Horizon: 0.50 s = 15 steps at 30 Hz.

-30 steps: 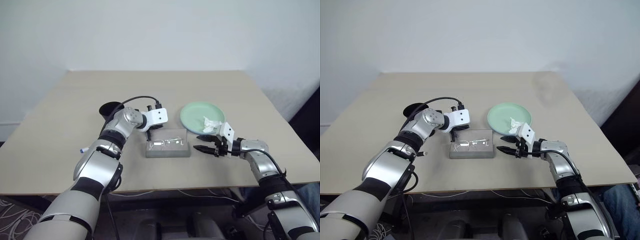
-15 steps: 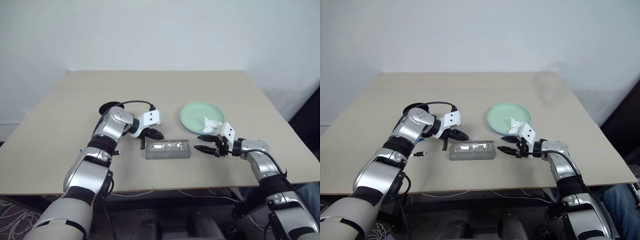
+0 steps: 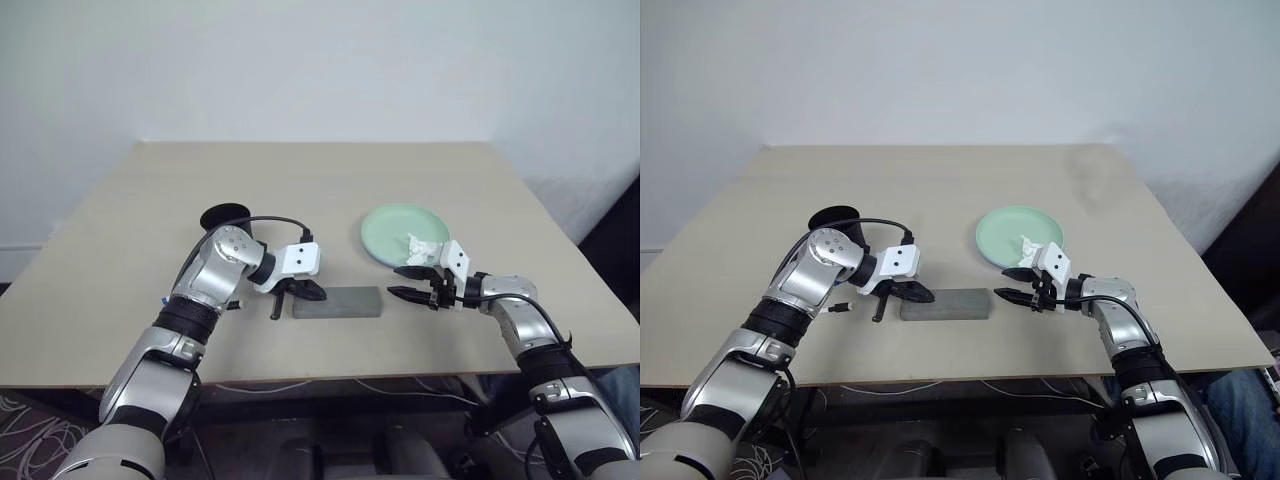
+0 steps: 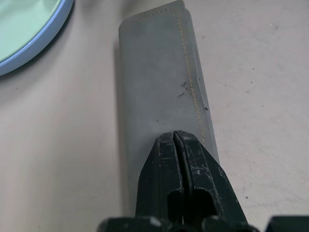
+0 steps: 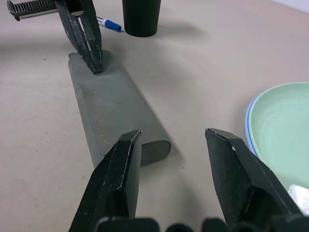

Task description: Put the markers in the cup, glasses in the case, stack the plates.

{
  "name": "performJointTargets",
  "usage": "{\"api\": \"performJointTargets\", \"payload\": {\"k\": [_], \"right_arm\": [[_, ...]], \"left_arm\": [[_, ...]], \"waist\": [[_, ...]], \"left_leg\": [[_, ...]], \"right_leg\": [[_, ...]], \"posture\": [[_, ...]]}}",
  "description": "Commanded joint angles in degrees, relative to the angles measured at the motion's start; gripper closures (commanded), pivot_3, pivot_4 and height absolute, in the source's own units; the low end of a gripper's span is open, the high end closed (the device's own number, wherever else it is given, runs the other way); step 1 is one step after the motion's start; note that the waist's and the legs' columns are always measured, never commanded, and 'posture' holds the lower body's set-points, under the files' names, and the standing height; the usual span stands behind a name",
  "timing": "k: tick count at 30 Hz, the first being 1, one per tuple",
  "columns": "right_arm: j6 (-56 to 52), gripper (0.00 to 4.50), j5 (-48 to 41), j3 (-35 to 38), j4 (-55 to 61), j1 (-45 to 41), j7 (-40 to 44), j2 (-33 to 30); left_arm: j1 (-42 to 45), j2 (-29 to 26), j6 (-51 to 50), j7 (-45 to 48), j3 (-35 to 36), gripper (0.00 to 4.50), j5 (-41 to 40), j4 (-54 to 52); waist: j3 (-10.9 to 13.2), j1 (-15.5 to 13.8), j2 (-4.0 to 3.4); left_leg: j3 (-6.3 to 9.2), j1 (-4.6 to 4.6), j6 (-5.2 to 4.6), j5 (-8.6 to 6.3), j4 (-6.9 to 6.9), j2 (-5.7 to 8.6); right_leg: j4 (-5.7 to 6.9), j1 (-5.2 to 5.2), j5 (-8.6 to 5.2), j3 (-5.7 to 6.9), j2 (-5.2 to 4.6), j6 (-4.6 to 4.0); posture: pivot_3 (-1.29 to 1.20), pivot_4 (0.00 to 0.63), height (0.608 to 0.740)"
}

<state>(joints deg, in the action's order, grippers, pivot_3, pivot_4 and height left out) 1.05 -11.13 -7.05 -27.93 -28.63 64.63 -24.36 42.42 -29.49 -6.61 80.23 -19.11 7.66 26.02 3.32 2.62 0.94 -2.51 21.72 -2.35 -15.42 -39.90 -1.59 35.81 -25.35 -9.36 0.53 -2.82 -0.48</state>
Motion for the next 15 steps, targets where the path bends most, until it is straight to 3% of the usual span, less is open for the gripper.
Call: {"api": "performJointTargets", "payload": {"k": [1,5,13,15], "right_arm": [[1.0,2.21,-0.6,1.1,0.8,-1.4,0.3,-0.2],[1.0,2.21,-0.6,0.9,0.7,-1.5,0.6,-0.1],[1.3,2.21,-0.4,0.7,-0.5,-2.4,1.1,0.2],[1.4,2.21,-0.3,0.5,-0.9,-2.5,1.1,0.4]], "left_arm": [[-0.3,-1.3,-3.4,-0.9,3.3,4.46,-3.9,-5.4],[-2.1,-5.1,-5.3,0.0,4.9,4.46,-6.2,-10.4],[-8.6,-18.8,-8.3,6.4,8.1,4.46,-11.7,-20.3],[-10.7,-21.8,-10.2,7.5,8.9,4.08,-13.1,-21.8]], "waist": [[0.0,0.0,0.00],[0.0,0.1,0.00],[0.0,0.3,-0.02],[0.0,0.3,-0.01]], "left_leg": [[0.00,0.01,0.00,0.00,0.00,0.00],[0.00,0.03,0.00,0.00,0.00,-0.01],[0.01,-0.03,0.00,0.00,0.03,-0.04],[0.02,-0.02,0.01,0.00,0.03,-0.05]], "right_leg": [[0.00,-0.01,0.00,0.00,0.00,0.00],[0.00,-0.05,0.00,0.00,0.00,0.00],[0.01,-0.05,-0.01,-0.01,0.00,-0.02],[-0.01,-0.06,-0.02,-0.03,-0.01,-0.03]], "posture": [[0.00,0.000,0.721],[0.00,0.000,0.721],[0.00,0.000,0.721],[0.00,0.000,0.721]]}}
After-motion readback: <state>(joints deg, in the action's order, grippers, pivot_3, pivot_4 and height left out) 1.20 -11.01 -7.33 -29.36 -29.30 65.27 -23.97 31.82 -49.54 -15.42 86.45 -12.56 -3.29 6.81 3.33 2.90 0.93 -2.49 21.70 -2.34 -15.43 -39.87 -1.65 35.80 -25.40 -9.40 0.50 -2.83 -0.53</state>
